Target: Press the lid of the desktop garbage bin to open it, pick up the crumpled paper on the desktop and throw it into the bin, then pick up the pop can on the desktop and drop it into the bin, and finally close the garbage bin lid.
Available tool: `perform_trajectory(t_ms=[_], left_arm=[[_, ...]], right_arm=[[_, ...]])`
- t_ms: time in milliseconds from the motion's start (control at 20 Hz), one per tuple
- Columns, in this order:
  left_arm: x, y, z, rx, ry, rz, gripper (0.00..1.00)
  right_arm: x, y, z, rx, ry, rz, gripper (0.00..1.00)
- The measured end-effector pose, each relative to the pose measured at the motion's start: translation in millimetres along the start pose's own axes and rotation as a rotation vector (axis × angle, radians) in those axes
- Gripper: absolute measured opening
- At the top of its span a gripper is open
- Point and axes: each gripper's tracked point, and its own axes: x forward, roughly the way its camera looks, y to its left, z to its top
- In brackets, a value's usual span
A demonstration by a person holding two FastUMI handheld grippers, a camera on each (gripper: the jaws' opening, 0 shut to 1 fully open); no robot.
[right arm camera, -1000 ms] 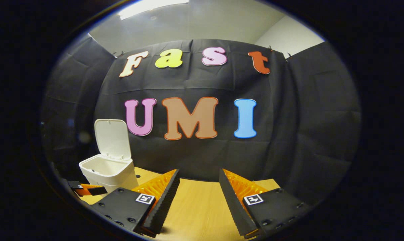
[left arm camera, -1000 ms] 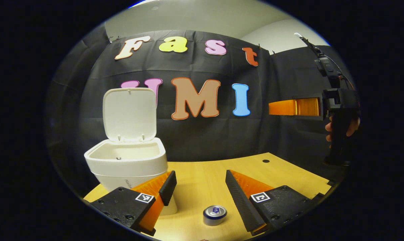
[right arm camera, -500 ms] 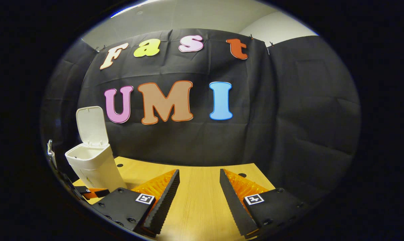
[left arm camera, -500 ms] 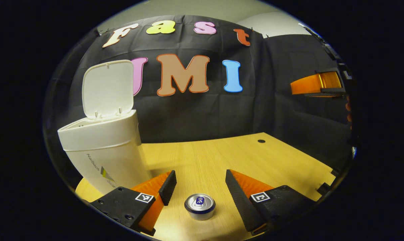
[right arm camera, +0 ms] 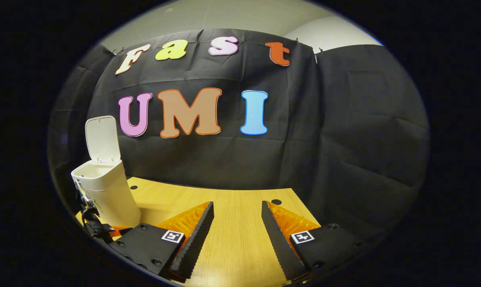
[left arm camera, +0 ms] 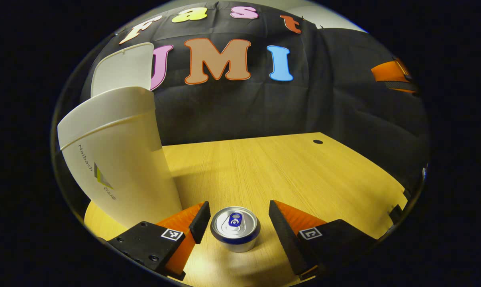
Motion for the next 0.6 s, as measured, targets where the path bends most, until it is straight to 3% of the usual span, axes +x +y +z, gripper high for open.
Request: perform_trajectory(t_ms=[200, 300, 350, 600], left_arm=[[5.9, 1.6, -19.3, -0.035, 0.057, -0.008, 0.9], [3.9, 2.8, -18.8, -0.045, 0.06, -0.005, 0.78], [3.7, 4.5, -19.7, -0.048, 0.065, 0.003, 0.77], [-12.6, 3.8, 22.5, -0.063, -0.011, -0.007, 0.76]], right_arm=[[-2.5, -0.8, -1.4, -0.026, 0.002, 0.002, 0.82], [-4.8, -1.6, -1.9, -0.033, 0.002, 0.002, 0.82], [-5.4, -1.8, -1.3, -0.031, 0.0, 0.003, 0.82], [-7.3, 4.2, 0.4, -0.024, -0.015, 0.023, 0.82]])
